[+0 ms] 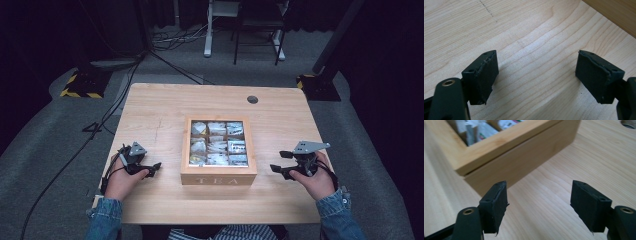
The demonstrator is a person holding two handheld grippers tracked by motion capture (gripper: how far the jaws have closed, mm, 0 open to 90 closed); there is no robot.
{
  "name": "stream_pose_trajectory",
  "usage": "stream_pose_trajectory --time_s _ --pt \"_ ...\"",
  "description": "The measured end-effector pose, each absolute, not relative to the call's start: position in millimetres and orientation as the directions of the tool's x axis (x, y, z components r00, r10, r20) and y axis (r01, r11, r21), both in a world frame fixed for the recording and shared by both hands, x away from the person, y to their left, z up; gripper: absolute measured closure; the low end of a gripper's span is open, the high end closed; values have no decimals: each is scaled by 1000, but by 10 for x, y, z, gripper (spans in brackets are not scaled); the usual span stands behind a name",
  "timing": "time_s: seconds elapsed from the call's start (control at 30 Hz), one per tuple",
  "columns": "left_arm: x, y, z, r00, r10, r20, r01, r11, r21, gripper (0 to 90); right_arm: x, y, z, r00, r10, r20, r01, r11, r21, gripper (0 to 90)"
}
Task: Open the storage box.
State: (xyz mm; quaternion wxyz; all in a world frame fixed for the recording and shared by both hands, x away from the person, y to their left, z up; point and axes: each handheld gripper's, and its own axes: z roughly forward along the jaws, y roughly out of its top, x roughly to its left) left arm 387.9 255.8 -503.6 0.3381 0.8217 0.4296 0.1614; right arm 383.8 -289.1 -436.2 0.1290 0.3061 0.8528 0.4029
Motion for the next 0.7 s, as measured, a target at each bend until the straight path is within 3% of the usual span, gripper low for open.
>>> stream_pose_trajectory --time_s 0.7 --pt "3879 2558 -5036 579 815 -25 597 -403 694 194 3672 -2453 -4399 -873 477 106 372 508 777 237"
